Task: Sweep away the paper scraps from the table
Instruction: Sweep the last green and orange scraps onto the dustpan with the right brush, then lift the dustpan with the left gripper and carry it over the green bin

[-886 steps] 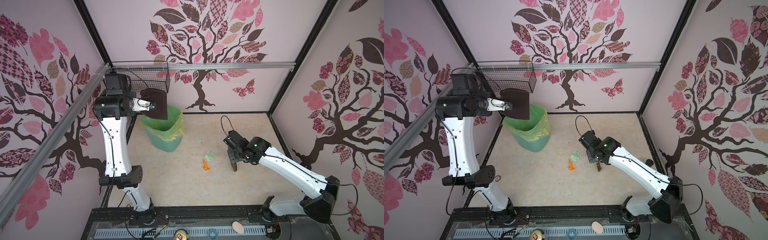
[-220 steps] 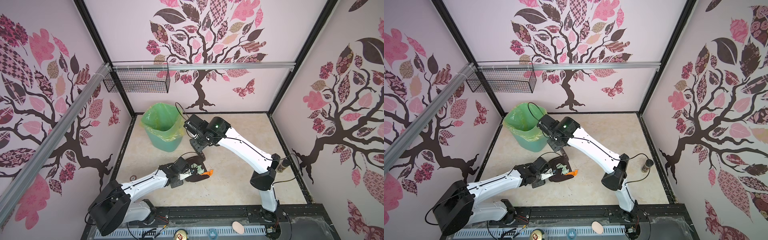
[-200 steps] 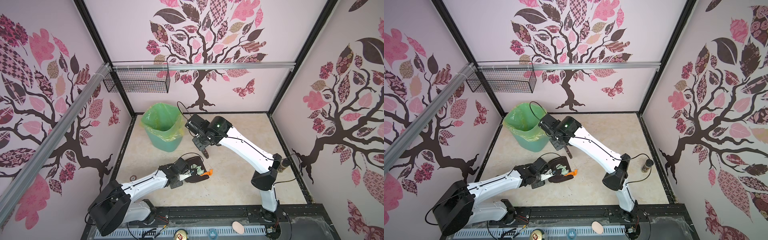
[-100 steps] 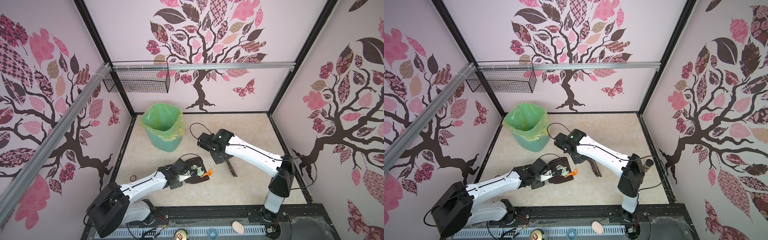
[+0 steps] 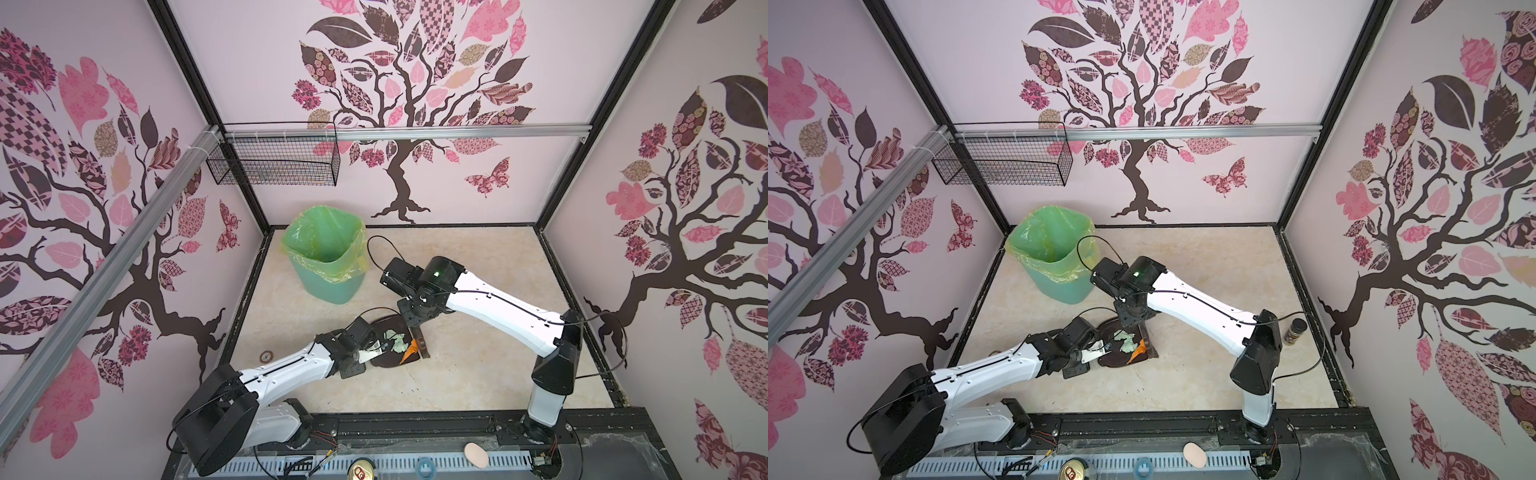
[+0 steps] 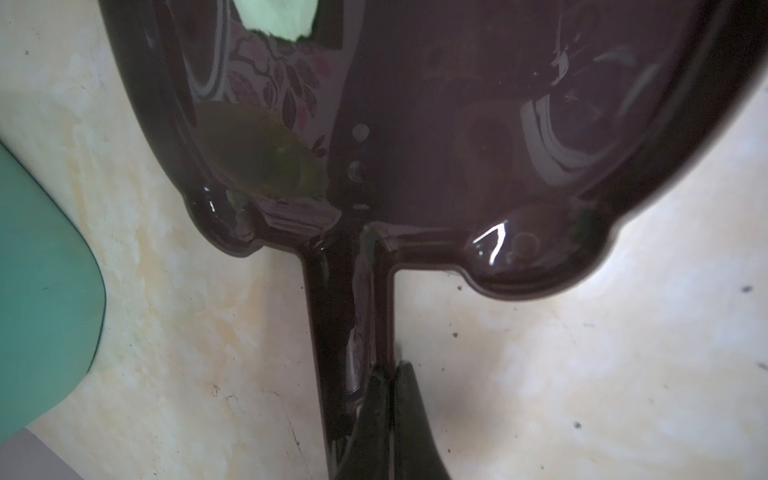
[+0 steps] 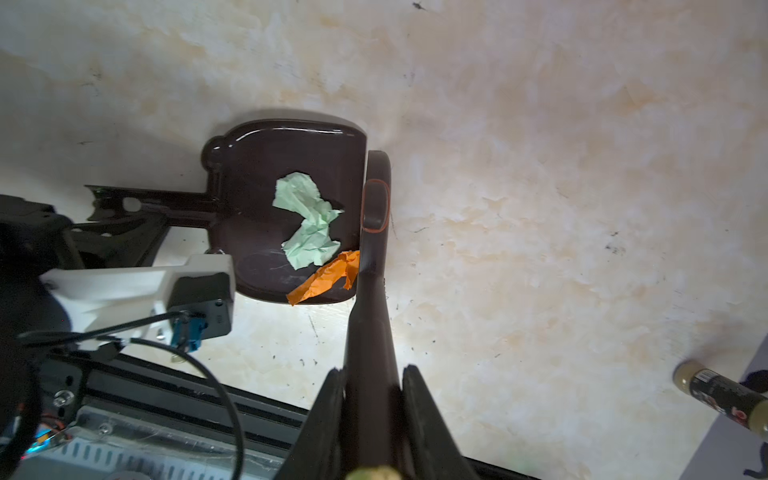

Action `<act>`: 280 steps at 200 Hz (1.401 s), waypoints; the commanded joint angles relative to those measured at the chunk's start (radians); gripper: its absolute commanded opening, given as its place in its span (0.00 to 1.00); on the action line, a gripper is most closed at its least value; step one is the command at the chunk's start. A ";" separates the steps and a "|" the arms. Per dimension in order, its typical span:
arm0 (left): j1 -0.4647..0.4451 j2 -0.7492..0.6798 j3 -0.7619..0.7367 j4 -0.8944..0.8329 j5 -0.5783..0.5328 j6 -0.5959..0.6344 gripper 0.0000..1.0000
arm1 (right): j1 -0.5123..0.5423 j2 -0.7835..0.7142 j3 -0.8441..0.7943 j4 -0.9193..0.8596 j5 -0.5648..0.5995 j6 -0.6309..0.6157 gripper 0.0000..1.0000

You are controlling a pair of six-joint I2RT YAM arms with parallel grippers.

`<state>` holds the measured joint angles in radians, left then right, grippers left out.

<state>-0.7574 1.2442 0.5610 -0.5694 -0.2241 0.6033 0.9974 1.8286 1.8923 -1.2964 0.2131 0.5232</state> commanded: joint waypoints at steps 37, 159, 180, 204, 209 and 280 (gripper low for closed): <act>-0.003 -0.006 -0.021 0.012 0.028 -0.003 0.00 | 0.000 0.009 0.040 0.058 -0.055 0.006 0.00; -0.003 -0.141 0.009 -0.026 0.048 -0.015 0.00 | -0.105 -0.231 0.092 -0.117 0.218 -0.010 0.00; -0.002 -0.189 0.037 -0.059 0.045 -0.013 0.00 | -0.166 -0.315 -0.029 -0.088 0.215 -0.024 0.00; -0.002 -0.222 0.090 -0.117 0.044 -0.015 0.00 | -0.211 -0.385 -0.162 -0.049 0.204 -0.034 0.00; -0.002 -0.226 0.103 -0.133 0.044 -0.012 0.00 | -0.218 -0.395 -0.187 -0.041 0.200 -0.037 0.00; 0.001 -0.290 0.421 -0.534 -0.010 0.144 0.00 | -0.248 -0.438 -0.368 0.052 0.165 -0.067 0.00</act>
<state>-0.7582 0.9848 0.8513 -0.9234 -0.1951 0.6624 0.7593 1.4303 1.5261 -1.2945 0.3790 0.4740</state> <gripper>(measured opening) 0.049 0.242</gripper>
